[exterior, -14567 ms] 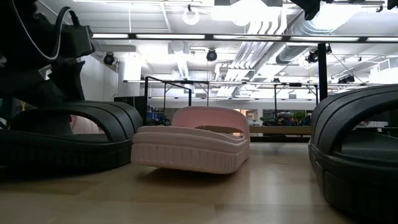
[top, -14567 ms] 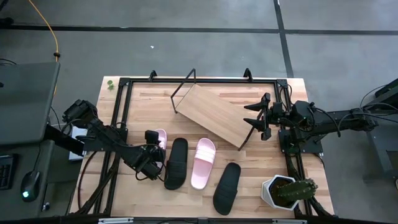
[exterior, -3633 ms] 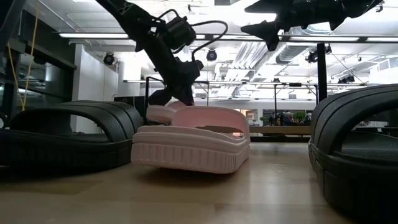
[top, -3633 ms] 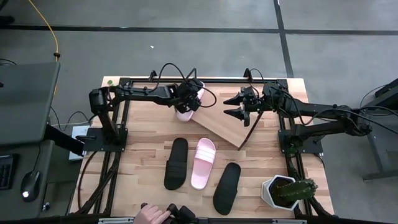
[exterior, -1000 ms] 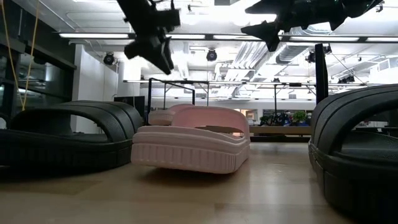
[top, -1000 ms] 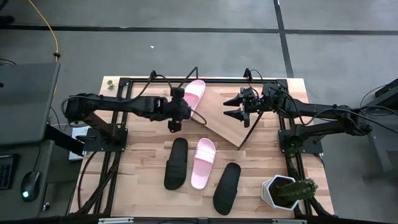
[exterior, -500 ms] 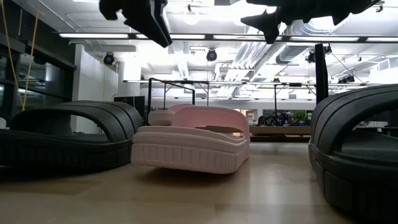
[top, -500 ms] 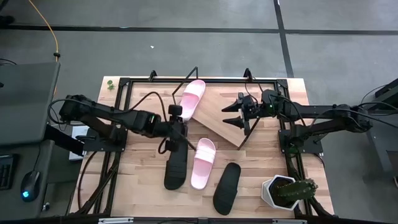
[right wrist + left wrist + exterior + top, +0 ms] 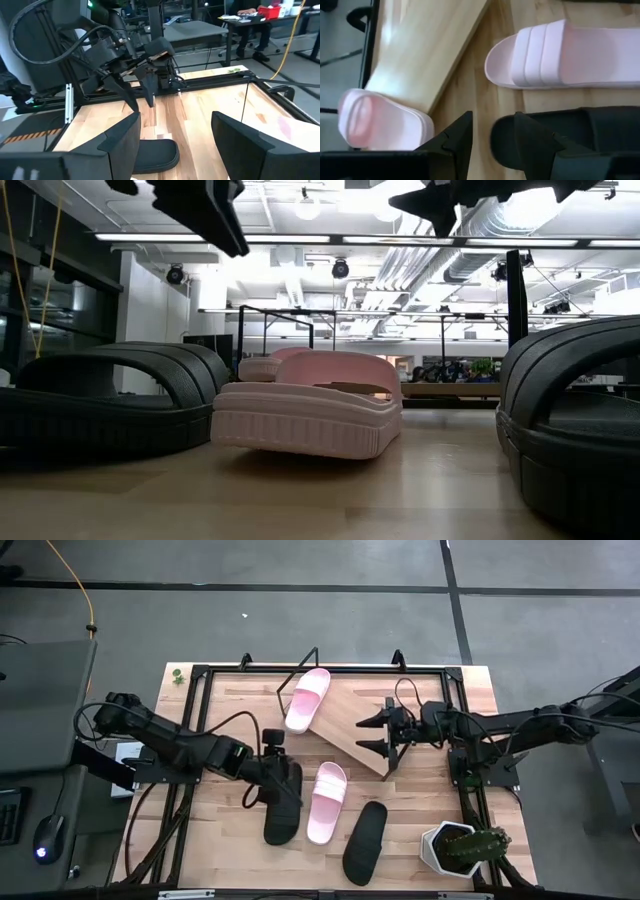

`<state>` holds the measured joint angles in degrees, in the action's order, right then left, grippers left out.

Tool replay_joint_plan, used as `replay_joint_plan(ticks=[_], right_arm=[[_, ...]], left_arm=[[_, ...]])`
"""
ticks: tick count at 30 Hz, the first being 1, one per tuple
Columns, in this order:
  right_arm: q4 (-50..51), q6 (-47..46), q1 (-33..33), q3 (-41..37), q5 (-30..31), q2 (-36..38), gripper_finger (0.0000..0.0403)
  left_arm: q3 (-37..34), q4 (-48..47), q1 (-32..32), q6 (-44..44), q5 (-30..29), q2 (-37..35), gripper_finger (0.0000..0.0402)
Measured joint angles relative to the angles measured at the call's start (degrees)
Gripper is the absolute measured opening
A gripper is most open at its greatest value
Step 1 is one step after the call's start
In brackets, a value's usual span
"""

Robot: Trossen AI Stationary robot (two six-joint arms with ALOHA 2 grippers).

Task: Pick and place slides into the shelf
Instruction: Put the pink slipper on the shelf

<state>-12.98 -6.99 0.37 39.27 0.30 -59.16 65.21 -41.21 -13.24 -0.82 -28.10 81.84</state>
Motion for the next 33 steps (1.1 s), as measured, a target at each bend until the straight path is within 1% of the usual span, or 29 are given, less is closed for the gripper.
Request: replay_joint_plan(ticks=[3, 6, 9, 14, 18, 22, 25, 28, 30, 33], right_arm=[[0.0, 0.0, 2.5, 0.0, 4.5, 0.0, 0.0233], [0.4, 0.0, 4.8, 0.0, 9.3, 0.0, 0.0233], [0.6, 0.0, 7.0, 0.1, 12.8, -0.2, 0.0233], [2.5, 0.0, 10.9, 0.1, 18.8, -0.7, 0.0233], [3.2, 0.0, 12.9, 0.0, 21.8, -1.3, 0.0233], [2.7, -0.2, 14.8, 0.1, 22.3, -1.8, 0.0233], [2.8, -0.7, 16.1, 0.1, 22.3, -2.0, 0.0233], [2.5, -1.1, 17.3, 0.1, 22.3, -2.0, 0.0233], [2.4, -1.1, 18.2, 0.1, 22.7, -2.0, 0.0233], [2.2, -0.6, 19.1, 0.1, 24.5, -2.0, 0.0233]], left_arm=[[-0.3, -1.1, -0.8, -3.3, -0.2, -0.5, 0.0128], [-0.2, -1.0, -1.8, -6.6, -3.3, -1.5, 0.0128], [-0.2, -1.1, -3.4, -9.0, -6.6, -2.8, 0.0128], [-0.2, -1.7, -6.5, -12.0, -9.0, -5.8, 0.0128], [-0.2, -1.0, -8.5, -12.7, -10.7, -7.4, 0.0128], [-0.4, -0.5, -9.5, -12.1, -11.7, -8.1, 0.0128], [-3.2, 3.6, -9.3, -9.4, -11.0, -9.4, 0.0128], [-7.7, 11.5, -8.8, -4.7, -9.8, -11.8, 0.0128], [-10.5, 17.0, -7.6, -0.6, -6.4, -13.9, 0.0128], [-14.5, 23.0, -5.8, 2.9, 1.0, -17.8, 0.0128]])
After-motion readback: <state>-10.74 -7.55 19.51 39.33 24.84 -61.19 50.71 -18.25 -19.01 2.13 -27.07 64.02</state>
